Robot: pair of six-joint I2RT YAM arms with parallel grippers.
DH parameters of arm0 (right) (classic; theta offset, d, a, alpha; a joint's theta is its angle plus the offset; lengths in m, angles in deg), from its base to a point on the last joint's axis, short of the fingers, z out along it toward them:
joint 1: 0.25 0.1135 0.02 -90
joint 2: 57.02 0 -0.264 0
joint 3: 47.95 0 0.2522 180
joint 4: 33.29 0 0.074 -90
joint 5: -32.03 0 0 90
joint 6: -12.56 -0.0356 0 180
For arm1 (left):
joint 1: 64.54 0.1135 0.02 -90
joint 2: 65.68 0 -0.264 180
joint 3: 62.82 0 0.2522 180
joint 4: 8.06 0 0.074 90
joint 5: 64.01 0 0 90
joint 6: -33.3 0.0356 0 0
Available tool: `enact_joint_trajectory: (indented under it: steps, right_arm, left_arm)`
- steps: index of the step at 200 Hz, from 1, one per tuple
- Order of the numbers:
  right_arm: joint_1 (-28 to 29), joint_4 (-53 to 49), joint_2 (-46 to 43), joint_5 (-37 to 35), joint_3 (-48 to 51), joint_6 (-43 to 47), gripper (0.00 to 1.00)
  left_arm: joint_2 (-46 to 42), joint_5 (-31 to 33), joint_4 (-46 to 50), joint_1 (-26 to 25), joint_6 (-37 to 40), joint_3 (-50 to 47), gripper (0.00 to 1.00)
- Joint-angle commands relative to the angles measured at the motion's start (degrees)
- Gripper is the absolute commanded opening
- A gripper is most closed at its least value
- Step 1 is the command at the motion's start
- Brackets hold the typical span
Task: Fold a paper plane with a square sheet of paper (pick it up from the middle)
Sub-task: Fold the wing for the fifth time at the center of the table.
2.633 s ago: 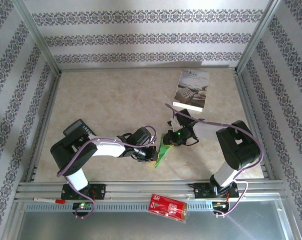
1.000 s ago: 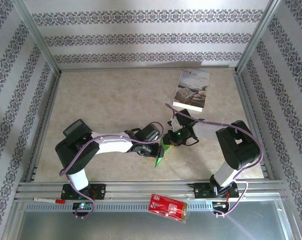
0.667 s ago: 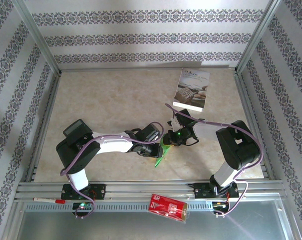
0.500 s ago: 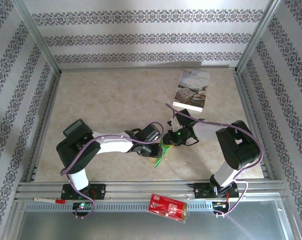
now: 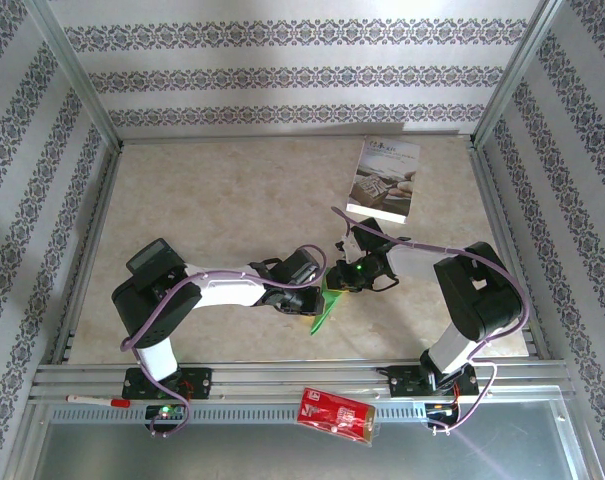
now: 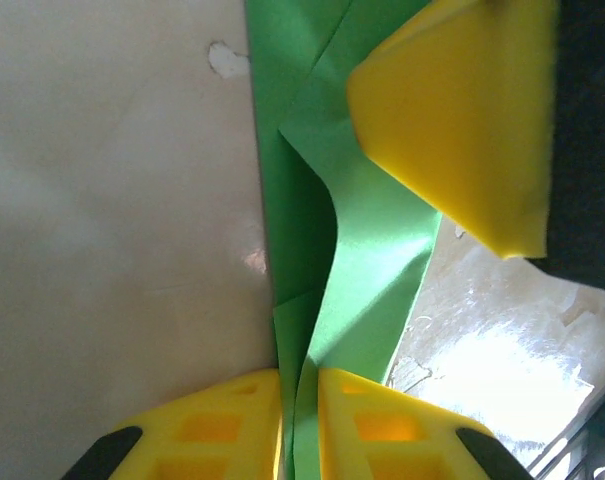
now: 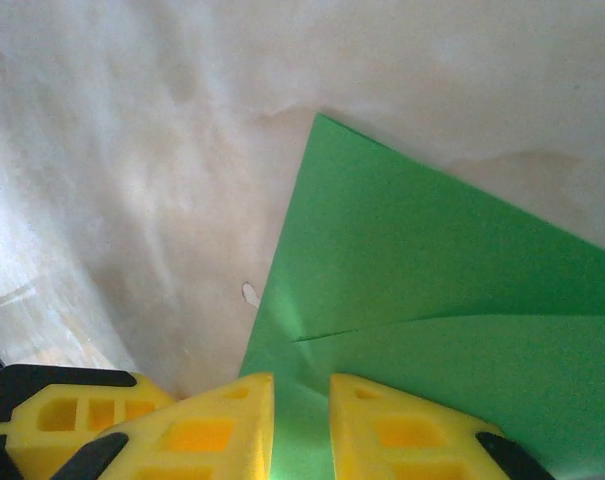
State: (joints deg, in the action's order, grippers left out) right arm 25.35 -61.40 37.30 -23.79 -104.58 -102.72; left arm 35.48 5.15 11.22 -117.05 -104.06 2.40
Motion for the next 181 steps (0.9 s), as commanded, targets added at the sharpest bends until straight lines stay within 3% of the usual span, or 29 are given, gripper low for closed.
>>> enact_joint_trajectory:
  steps: [1,181]
  right_arm:
    - [-0.47,-1.42,-1.48,0.78,-0.64,-0.05,0.23]
    - [-0.12,3.23,-1.56,5.55,2.53,-3.82,0.22]
  left_arm:
    - [1.99,-0.7,1.31,-1.78,-1.04,-2.3,0.17]
    - [3.25,1.24,3.1,-1.79,-1.19,-3.2,0.16]
